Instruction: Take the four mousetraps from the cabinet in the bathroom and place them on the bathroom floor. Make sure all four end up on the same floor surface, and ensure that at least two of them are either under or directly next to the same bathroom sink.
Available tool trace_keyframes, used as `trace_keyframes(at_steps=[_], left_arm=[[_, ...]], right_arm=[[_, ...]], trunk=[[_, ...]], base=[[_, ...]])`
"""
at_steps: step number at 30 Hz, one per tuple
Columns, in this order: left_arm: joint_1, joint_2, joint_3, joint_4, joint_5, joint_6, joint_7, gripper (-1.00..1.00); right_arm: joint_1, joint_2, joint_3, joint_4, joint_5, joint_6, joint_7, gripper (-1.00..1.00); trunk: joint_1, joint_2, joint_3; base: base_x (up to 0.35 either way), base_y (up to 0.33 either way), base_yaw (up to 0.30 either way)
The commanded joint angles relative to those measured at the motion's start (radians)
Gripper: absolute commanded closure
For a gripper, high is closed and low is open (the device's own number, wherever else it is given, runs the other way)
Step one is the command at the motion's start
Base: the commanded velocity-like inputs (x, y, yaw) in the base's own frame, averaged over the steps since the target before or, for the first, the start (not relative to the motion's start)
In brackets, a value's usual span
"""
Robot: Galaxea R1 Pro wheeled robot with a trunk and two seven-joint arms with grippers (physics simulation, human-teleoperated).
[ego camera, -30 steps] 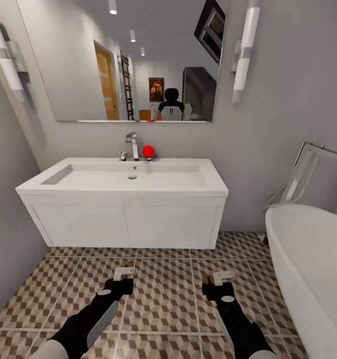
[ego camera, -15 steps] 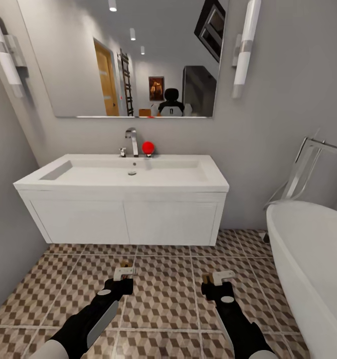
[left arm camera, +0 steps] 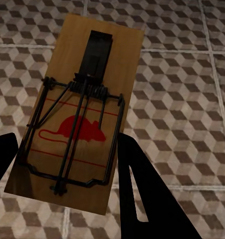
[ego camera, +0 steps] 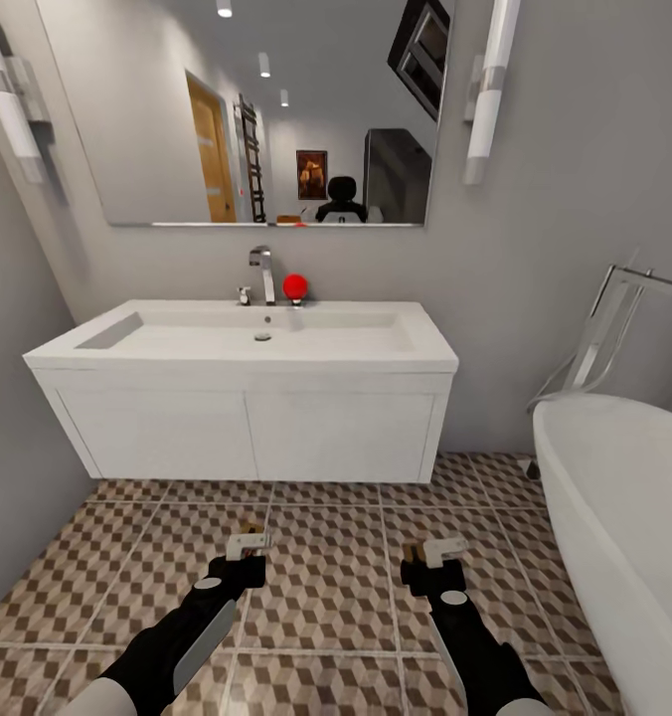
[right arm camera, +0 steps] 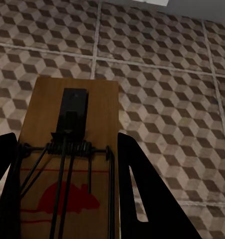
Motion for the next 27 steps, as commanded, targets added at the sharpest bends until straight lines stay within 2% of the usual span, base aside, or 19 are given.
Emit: trace_keyframes(at_steps=[1, 6, 10, 14, 19, 27], left_arm=[[-0.001, 0.002, -0.006, -0.002, 0.008, 0.002, 0.01, 1.0], [-0.001, 0.001, -0.007, -0.003, 0.008, 0.001, 0.01, 1.0], [-0.001, 0.0, -0.008, -0.003, 0.008, 0.001, 0.01, 1.0], [-0.001, -0.002, -0.011, -0.004, 0.008, -0.003, 0.01, 1.0], [-0.001, -0.003, -0.015, -0.004, 0.008, -0.028, 0.01, 1.0], [-0.001, -0.001, -0.015, -0.025, 0.008, -0.035, 0.01, 1.0]], right_arm=[[0.0, 0.002, -0.003, -0.002, 0.007, 0.005, 0.001, 1.0], [-0.005, 0.004, 0.004, -0.009, 0.007, 0.008, -0.001, 1.0], [-0.053, 0.006, 0.026, -0.005, 0.006, 0.017, -0.004, 1.0], [-0.092, 0.034, 0.038, -0.001, 0.008, 0.036, -0.005, 1.0], [-0.127, 0.034, 0.042, 0.03, 0.009, 0.045, -0.006, 1.0], [-0.136, 0.034, 0.043, 0.055, 0.009, 0.043, -0.006, 1.0]], trunk=[[0.004, -0.008, -0.004], [0.023, -0.043, -0.02], [0.038, -0.071, -0.032], [0.054, -0.099, -0.045], [0.073, -0.134, -0.061], [0.103, -0.19, -0.086]], base=[[0.0, 0.0, 0.0], [0.0, 0.0, 0.0], [0.0, 0.0, 0.0], [0.0, 0.0, 0.0], [0.0, 0.0, 0.0], [0.0, 0.0, 0.0]])
